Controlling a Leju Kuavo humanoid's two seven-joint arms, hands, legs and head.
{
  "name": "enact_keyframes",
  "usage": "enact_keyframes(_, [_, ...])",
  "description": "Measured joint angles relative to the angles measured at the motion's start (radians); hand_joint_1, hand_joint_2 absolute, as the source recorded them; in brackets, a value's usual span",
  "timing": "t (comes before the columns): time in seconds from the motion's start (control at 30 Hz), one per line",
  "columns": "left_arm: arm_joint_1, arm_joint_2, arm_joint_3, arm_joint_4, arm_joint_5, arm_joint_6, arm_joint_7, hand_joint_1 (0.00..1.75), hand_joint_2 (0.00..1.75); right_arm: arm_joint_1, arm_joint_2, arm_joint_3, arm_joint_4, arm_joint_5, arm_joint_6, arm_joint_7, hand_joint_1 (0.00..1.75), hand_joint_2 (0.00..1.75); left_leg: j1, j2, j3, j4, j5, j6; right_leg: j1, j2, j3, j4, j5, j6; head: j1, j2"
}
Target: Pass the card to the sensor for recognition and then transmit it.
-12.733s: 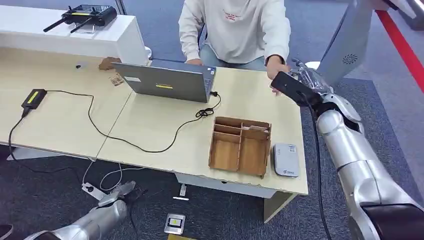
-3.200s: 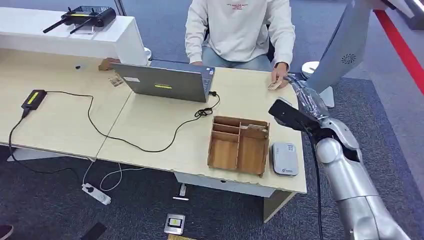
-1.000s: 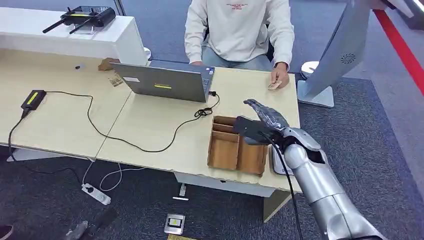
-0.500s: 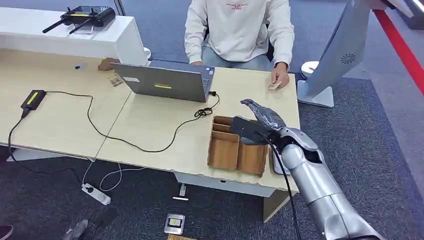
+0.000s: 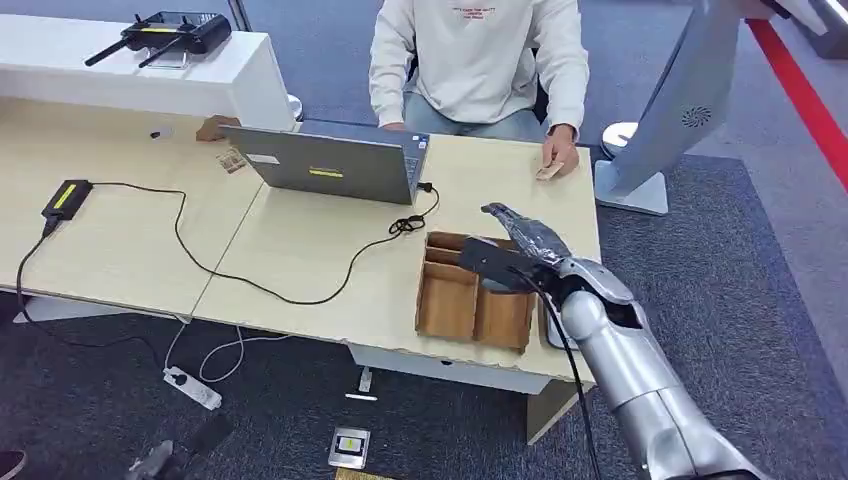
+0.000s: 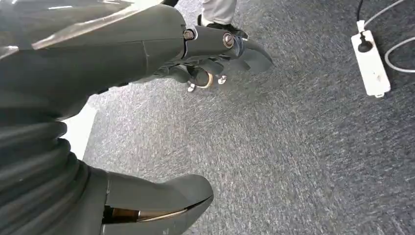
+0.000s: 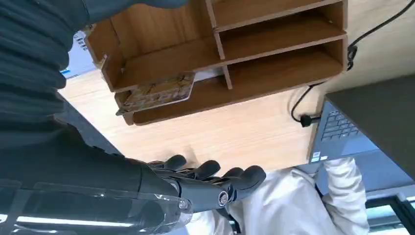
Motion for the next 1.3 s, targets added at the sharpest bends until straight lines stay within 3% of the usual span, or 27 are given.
enact_keyframes(0.7, [-0.008,0.000,-0.039,-0.008,0.005,-0.005,0.019,0.00,1.75,-0.017,-0.053,-0.008,0.088,0.010,-0.031,0.009,0.00,1.75,0.000,0.000,0.000,0.000,0.000,0.000,0.000,0.000,0.000,0.000,0.000,0.000,0.000,0.000])
enact_keyframes(1.3, [-0.015,-0.001,-0.068,-0.008,0.023,0.006,0.012,0.00,1.75,-0.053,-0.037,-0.009,0.106,-0.005,-0.047,-0.045,0.00,1.75,0.000,0.000,0.000,0.000,0.000,0.000,0.000,0.000,0.000,0.000,0.000,0.000,0.000,0.000])
